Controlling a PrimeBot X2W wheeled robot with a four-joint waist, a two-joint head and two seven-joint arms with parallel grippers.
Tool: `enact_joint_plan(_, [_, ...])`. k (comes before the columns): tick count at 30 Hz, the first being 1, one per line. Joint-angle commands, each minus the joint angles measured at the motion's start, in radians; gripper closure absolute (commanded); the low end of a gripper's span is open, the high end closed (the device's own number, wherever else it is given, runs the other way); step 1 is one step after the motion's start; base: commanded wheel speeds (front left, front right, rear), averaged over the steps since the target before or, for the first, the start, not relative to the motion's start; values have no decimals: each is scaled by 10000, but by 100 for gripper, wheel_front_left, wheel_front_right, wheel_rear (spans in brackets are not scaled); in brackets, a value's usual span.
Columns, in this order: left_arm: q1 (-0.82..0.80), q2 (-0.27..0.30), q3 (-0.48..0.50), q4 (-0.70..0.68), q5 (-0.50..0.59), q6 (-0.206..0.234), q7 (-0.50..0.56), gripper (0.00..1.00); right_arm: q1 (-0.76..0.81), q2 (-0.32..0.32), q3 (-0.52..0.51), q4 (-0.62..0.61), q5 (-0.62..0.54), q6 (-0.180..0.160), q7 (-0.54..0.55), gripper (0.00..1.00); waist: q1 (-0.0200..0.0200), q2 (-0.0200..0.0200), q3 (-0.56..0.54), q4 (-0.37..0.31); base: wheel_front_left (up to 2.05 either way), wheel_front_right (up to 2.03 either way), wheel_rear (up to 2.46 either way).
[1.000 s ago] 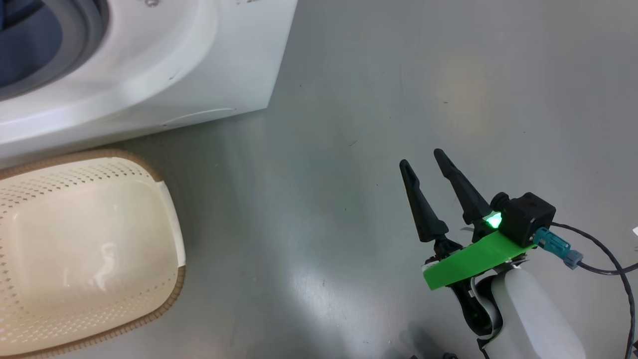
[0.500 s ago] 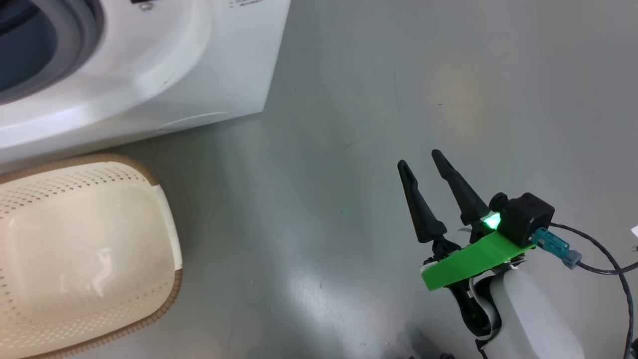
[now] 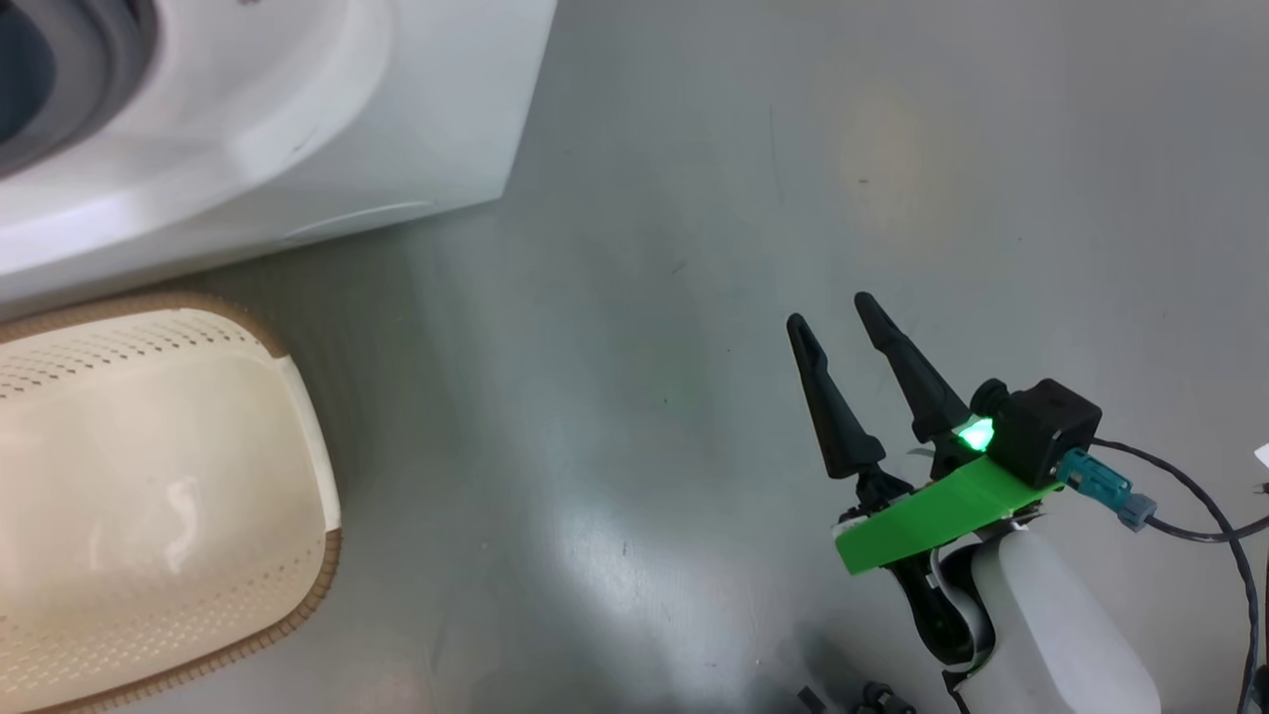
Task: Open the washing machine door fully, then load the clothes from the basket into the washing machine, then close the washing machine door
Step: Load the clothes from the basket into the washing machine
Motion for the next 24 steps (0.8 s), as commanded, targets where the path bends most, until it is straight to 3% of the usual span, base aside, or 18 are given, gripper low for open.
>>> enact_joint_plan(1, [-336,612,-71,-152,-119,-106,-417,100,6,55,235,-240,142,16,-48,0,0,-1,139,-21,0,0,0])
enact_joint_plan(6, [-886,983,-534,279,-203,-166,-1226,100,-103,55,373,-264,208,16,-48,0,0,-1,411,-98,0,0,0])
enact_joint_plan(18, [-2374,1780,-1447,951,-216,-183,-1776,100,-327,55,541,-332,472,16,-48,0,0,-1,1440,-343,0,0,0])
enact_joint_plan(24, [-3207,2179,-1739,990,-98,-184,-2576,100,-514,55,660,-366,547,16,-48,0,0,-1,1894,-454,0,0,0])
